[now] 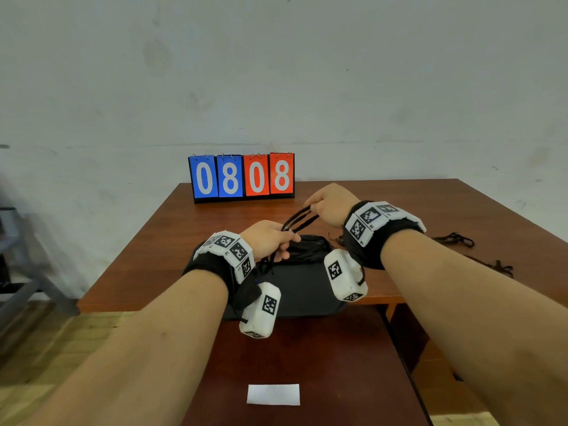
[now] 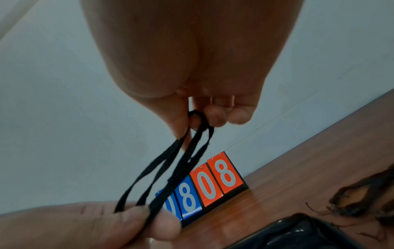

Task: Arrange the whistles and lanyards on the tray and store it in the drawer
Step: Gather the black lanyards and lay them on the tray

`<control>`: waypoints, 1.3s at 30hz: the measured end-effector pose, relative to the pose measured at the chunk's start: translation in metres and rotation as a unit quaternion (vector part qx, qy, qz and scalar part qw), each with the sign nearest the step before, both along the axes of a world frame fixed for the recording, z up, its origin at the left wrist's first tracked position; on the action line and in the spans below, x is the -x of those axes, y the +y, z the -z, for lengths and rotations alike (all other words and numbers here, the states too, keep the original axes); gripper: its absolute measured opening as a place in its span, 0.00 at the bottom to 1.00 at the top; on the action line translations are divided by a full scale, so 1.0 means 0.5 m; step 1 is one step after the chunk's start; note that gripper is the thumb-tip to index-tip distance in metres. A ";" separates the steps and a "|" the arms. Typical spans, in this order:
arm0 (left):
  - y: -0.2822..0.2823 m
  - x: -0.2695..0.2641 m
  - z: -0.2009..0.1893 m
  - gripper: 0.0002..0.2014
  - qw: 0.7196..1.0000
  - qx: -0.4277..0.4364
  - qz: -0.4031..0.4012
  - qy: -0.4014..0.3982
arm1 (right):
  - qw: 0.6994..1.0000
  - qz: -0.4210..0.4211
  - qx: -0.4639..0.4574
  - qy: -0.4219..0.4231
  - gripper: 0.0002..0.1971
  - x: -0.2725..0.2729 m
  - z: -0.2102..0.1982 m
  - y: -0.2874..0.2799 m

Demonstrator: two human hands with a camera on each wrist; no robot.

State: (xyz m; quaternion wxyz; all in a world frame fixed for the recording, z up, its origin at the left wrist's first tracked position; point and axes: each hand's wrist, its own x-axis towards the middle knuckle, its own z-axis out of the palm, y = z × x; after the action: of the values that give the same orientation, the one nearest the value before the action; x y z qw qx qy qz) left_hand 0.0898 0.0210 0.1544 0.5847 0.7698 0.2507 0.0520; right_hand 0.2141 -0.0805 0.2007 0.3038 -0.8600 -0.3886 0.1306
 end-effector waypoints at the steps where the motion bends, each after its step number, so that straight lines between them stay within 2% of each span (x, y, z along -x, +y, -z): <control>1: 0.002 -0.002 0.001 0.11 1.000 -0.001 -0.013 0.005 | 1.000 0.004 0.005 0.002 0.16 -0.002 0.004 -0.001; 6: 0.014 -0.002 0.007 0.12 0.997 -0.038 -0.046 0.040 | 0.999 0.015 0.039 0.013 0.17 -0.012 0.027 -0.007; 12: 0.027 -0.022 0.023 0.16 0.990 -0.001 -0.093 0.103 | 0.997 0.024 0.069 0.019 0.18 -0.034 0.070 -0.006; 17: 0.053 -0.030 0.055 0.19 0.989 -0.105 -0.049 0.094 | 0.996 0.036 0.073 0.044 0.18 -0.063 0.105 -0.007; 22: 0.072 -0.038 0.082 0.14 0.977 -0.185 -0.054 0.092 | 0.991 0.026 0.100 0.080 0.16 -0.089 0.145 -0.007; 26: 0.083 -0.054 0.102 0.06 0.966 -0.224 -0.064 0.114 | 0.987 0.034 0.125 0.096 0.16 -0.109 0.178 -0.007; 28: 0.082 -0.070 0.105 0.06 0.961 -0.233 -0.049 0.138 | 0.986 0.042 0.128 0.098 0.16 -0.118 0.191 -0.008; 36: 0.082 -0.119 0.134 0.12 0.907 -0.310 0.041 0.283 | 0.982 0.043 0.148 0.107 0.16 -0.144 0.220 -0.005; 39: 0.085 -0.128 0.143 0.12 0.886 -0.339 0.059 0.310 | 0.980 0.010 0.177 0.087 0.13 -0.143 0.218 0.005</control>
State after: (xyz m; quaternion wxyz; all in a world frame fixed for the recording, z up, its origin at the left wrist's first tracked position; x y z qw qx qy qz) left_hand 0.1538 0.0634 0.0831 0.1825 0.9113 0.3407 -0.1422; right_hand 0.2858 -0.0780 0.0918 0.1807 -0.8895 -0.3224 0.2687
